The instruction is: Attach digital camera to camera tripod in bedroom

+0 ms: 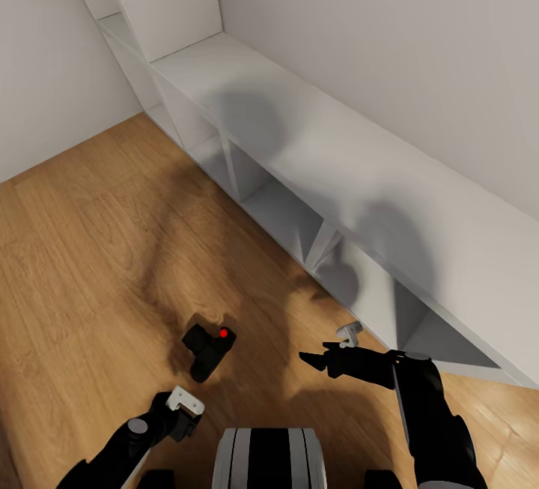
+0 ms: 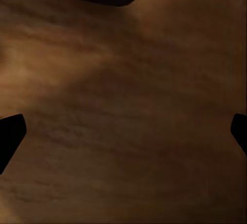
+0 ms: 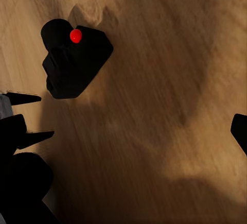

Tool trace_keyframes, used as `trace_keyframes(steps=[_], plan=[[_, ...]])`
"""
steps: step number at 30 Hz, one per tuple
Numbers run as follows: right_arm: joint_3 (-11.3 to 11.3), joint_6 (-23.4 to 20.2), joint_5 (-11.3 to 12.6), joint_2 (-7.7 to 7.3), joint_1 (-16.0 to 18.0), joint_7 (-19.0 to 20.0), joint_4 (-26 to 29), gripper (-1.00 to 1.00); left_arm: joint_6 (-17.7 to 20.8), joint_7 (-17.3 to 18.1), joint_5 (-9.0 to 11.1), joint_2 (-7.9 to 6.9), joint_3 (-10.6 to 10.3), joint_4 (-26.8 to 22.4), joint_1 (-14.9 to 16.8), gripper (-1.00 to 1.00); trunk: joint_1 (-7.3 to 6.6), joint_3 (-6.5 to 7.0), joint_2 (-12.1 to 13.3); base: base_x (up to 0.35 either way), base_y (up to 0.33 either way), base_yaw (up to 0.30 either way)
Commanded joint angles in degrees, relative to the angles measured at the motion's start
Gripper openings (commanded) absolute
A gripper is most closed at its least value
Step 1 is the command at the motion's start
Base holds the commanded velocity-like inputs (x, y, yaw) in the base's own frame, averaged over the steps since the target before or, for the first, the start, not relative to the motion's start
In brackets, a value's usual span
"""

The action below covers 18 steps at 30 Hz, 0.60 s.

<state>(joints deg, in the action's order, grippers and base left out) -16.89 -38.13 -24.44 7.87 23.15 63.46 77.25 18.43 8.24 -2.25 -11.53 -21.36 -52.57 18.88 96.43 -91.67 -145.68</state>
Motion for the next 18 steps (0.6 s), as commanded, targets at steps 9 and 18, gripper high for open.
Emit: trace_keyframes(steps=[9, 18], plan=[[-0.2, -0.6, -0.8, -0.03, 0.0, 0.4, 0.1, 1.0, 0.3, 0.2, -0.3, 1.05, 0.0, 0.9, 0.0, 1.0, -0.01, -0.03, 0.0, 0.0, 0.0, 0.0], [-0.2, -0.5, -1.0, -0.01, 0.0, 0.3, 0.1, 1.0, 0.2, 0.1, -0.3, 1.14, 0.1, 0.9, 0.0, 1.0, -0.01, -0.03, 0.0, 0.0, 0.0, 0.0]])
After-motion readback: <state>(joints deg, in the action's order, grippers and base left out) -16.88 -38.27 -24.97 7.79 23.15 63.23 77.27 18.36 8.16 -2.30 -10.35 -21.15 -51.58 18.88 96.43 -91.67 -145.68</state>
